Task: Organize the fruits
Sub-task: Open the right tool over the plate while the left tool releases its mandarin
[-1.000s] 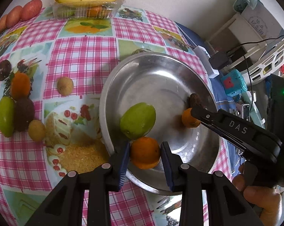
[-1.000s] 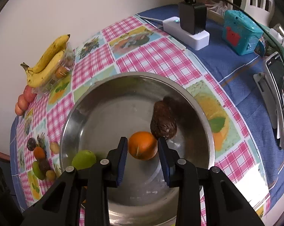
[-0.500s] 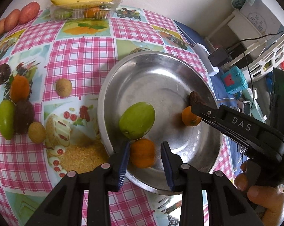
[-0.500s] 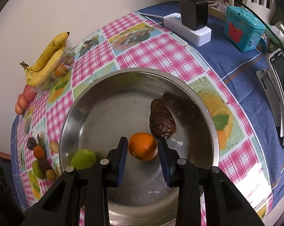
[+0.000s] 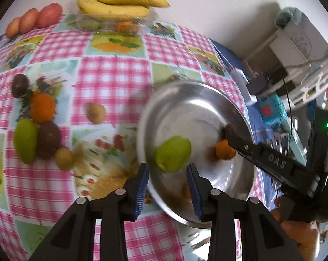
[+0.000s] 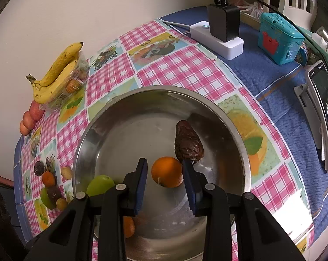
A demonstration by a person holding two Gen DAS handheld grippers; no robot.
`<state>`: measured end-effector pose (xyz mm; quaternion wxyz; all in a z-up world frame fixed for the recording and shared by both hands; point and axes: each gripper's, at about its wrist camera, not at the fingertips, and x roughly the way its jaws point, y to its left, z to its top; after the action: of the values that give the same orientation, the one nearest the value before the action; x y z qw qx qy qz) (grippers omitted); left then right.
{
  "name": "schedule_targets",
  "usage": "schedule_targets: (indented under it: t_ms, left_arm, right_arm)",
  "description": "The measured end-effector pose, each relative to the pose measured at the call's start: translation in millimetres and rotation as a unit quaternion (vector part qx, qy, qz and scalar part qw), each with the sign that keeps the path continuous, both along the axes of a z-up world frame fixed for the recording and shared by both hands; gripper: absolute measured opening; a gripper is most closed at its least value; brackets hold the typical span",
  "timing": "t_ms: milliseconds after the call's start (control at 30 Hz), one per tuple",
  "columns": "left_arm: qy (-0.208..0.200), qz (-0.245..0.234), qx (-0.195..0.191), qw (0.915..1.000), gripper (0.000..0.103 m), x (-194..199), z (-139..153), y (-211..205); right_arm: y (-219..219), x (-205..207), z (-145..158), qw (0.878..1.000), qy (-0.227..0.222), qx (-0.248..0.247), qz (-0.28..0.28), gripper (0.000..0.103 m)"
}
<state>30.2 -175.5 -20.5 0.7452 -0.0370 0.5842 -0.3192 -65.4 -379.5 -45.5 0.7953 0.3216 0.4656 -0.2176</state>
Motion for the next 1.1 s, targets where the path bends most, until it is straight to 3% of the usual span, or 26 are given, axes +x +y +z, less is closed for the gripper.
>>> schedule_targets:
  t_ms: [200, 467, 533, 567, 667, 767, 833, 867, 967, 1100]
  left_arm:
    - [-0.021, 0.061, 0.015, 0.9978, 0.039, 19, 7, 34]
    - [-0.042, 0.15, 0.033, 0.9872, 0.04, 46, 14, 91]
    - [-0.05, 0.167, 0.042, 0.9838, 0.059, 50, 16, 103]
    - [-0.053, 0.174, 0.046, 0.9823, 0.064, 51, 17, 108]
    - [-0.058, 0.194, 0.064, 0.9773, 0.074, 56, 17, 117]
    - [-0.062, 0.201, 0.084, 0.974, 0.083, 57, 15, 120]
    - [-0.067, 0.203, 0.094, 0.9723, 0.085, 58, 14, 121]
    - [-0.069, 0.204, 0.097, 0.9718, 0.086, 58, 15, 121]
    - [-0.08, 0.209, 0.109, 0.9685, 0.102, 59, 16, 123]
    - [-0.099, 0.218, 0.119, 0.9635, 0.103, 60, 21, 132]
  right_arm:
    - [4, 3, 3, 1.0, -0.006, -0.001, 0.012, 0.034]
    - [18, 11, 10, 0.999, -0.017, -0.011, 0.044, 0.034]
    - [24, 14, 13, 0.998, -0.022, -0.018, 0.056, 0.034]
    - [26, 15, 15, 0.998, -0.024, -0.022, 0.062, 0.035]
    - [35, 19, 18, 0.996, -0.025, -0.037, 0.079, 0.049]
    - [44, 23, 17, 0.994, -0.023, -0.052, 0.089, 0.07]
    - [46, 24, 16, 0.994, -0.025, -0.061, 0.092, 0.09]
    - [47, 24, 15, 0.993, -0.025, -0.068, 0.093, 0.091]
    - [50, 25, 15, 0.991, -0.025, -0.087, 0.096, 0.091]
    - [50, 25, 18, 0.99, -0.041, -0.098, 0.094, 0.091]
